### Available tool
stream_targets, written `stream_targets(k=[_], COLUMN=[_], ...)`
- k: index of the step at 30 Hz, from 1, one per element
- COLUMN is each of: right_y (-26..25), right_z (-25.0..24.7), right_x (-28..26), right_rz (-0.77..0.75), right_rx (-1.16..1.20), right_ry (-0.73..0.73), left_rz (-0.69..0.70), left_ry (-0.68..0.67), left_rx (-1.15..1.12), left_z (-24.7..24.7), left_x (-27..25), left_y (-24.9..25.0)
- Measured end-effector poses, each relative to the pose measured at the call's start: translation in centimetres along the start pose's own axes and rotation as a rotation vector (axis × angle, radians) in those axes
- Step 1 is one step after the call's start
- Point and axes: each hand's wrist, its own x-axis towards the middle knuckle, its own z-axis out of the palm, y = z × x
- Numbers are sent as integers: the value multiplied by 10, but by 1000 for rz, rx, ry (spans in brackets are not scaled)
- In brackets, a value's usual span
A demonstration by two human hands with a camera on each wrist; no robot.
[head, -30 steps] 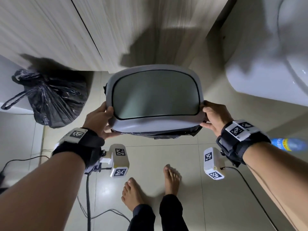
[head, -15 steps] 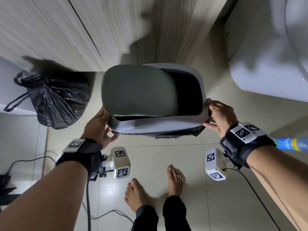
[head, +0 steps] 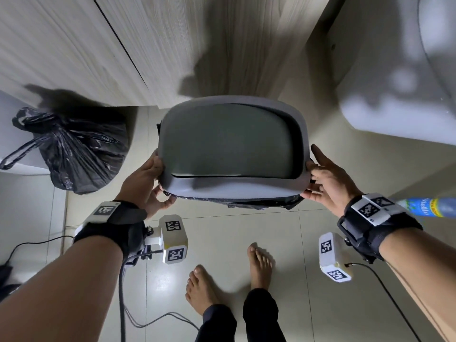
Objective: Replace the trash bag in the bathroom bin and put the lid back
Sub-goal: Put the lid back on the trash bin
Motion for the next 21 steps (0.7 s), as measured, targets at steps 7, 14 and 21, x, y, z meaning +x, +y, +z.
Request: stream_targets(k=[7,14,21], right_y=[21,58,100], right_z=[-10,-55,-69], right_x=[-11,-33,-71], right_rz=[40,119,156], right_rx=[102,324,735], right_ry=[125,239,319], left_rz=[126,172,402], left_ry=[23,39,-203], left_rx=[202,465,561], left_z=[35,125,234], left_x=[10,25,16], left_y=[12,30,15])
